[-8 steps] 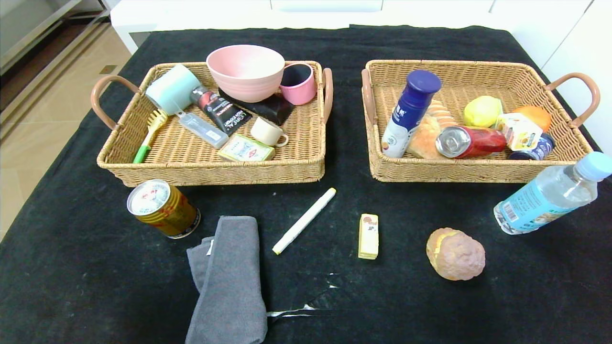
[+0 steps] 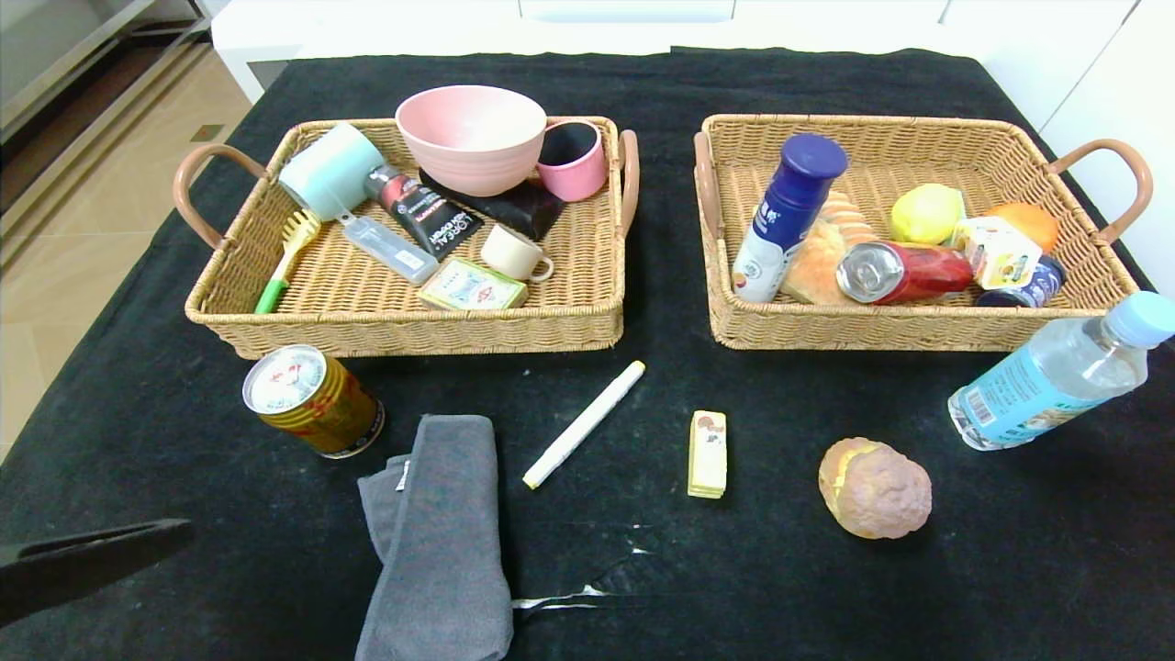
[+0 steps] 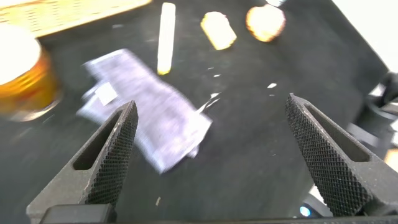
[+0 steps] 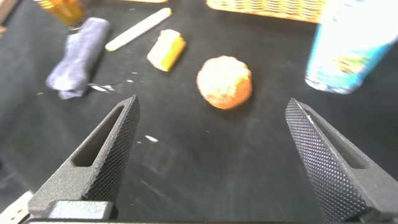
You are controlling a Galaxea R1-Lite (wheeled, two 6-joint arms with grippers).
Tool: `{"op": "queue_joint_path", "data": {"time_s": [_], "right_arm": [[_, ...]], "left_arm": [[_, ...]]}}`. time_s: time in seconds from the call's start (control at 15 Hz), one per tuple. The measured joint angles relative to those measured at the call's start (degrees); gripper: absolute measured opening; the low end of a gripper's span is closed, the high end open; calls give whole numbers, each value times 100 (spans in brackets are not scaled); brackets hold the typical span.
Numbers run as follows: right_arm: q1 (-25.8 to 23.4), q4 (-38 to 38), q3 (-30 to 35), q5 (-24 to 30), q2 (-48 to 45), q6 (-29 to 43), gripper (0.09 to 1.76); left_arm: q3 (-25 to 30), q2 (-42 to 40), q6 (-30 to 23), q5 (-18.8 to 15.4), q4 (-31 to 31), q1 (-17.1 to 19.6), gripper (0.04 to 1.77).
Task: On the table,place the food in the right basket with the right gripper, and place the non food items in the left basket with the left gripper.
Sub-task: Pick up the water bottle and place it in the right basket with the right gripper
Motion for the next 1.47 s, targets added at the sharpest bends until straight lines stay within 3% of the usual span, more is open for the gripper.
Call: {"op": "queue_joint_path", "data": {"time_s": [0.2, 0.4, 0.53, 0.8, 1.2, 1.47], "right_arm": [[541, -315, -149, -308, 494, 15, 171], [1320, -680, -182, -1122, 942, 23, 171], [1545, -885, -190, -1284, 1215, 22, 171], [1630, -881, -190, -1297, 1410, 13, 171], [1618, -833, -182, -1320, 1449, 20, 171], [1591, -483, -206, -2320, 1358, 13, 171]], "left_arm": [[-247, 985, 7, 374, -701, -642, 172], [-405, 1604, 22, 1008, -930, -1398, 172], [-496, 1925, 38, 1174, -1046, -1714, 172], [-536, 2402, 39, 1362, -1545, -1847, 172], [-525, 2666, 57, 1618, -1559, -1864, 172], [-514, 2638, 52, 1692, -1559, -1932, 172]]}}
